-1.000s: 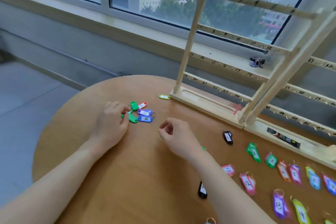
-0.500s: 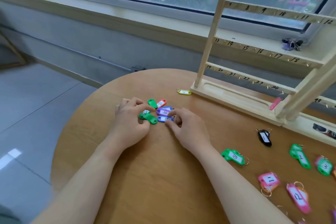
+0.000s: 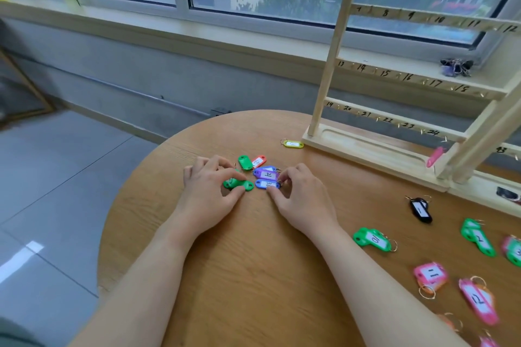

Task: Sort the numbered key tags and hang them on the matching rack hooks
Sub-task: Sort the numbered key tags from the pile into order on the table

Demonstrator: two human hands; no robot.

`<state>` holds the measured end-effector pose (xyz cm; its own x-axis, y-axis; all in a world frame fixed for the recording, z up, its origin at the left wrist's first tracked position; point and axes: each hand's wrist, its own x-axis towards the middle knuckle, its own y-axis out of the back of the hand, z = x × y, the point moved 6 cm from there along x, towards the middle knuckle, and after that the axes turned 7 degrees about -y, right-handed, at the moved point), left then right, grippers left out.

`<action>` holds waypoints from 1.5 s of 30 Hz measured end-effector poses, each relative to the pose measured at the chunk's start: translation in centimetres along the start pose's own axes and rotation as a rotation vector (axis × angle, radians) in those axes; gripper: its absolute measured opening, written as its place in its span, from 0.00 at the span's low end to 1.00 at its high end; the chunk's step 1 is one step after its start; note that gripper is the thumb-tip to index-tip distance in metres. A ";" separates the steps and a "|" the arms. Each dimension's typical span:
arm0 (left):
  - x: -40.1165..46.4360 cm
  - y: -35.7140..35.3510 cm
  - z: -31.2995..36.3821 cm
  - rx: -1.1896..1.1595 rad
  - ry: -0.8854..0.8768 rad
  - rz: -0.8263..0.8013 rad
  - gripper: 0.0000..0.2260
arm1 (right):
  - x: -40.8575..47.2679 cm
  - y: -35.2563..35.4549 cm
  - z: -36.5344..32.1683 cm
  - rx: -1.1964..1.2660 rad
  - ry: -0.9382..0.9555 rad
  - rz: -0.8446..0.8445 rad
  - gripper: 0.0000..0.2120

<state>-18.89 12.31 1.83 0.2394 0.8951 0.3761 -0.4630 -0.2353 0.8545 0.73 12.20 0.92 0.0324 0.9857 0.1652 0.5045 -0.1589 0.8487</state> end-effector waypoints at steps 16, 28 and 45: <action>0.2 0.8 -0.2 -0.446 0.085 0.142 0.06 | 0.1 0.3 0.5 0.136 -0.037 -0.042 0.03; 0.5 -0.3 -1.1 -0.483 0.149 -0.015 0.18 | -1.0 -0.1 -2.0 -0.132 0.184 -0.029 0.20; 0.5 0.8 -2.6 -0.516 0.241 0.223 0.11 | 3.7 -1.1 -4.1 0.089 -0.289 -0.252 0.14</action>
<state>-21.32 13.59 1.76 -0.0825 0.9201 0.3829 -0.8480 -0.2666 0.4581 -3.19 15.80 2.67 0.1326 0.9704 -0.2019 0.6003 0.0834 0.7954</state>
